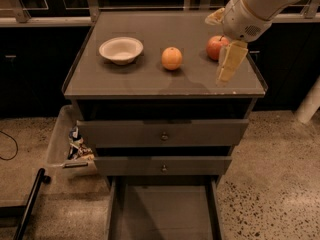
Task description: Place orange into bottom drawer
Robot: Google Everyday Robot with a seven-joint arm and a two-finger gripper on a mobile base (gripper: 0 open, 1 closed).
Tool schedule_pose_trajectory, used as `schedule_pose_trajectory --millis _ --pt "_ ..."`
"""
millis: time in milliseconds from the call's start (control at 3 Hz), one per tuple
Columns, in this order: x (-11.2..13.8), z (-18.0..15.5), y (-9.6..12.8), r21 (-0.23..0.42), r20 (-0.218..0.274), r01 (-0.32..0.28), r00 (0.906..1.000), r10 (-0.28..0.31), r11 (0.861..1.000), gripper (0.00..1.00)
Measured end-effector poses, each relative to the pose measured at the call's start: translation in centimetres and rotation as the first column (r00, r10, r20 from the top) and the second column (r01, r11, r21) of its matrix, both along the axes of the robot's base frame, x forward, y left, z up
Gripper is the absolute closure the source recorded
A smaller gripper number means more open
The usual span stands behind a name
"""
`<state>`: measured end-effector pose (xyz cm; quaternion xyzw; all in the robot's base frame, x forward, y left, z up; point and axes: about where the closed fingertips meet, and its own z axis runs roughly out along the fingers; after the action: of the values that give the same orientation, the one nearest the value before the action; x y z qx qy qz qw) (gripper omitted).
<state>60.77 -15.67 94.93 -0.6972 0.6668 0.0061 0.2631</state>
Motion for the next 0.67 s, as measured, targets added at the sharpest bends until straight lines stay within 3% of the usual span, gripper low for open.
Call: schedule_pose_trajectory --millis 333,667 --pt "1.5 -0.5 1.0 0.085 0.04 0.01 0.9991 -0.013 0.996 0.0" --pt "4.1 -1.5 2.4 0.237 0.078 0.019 0.9962 -0.039 0.971 0.0"
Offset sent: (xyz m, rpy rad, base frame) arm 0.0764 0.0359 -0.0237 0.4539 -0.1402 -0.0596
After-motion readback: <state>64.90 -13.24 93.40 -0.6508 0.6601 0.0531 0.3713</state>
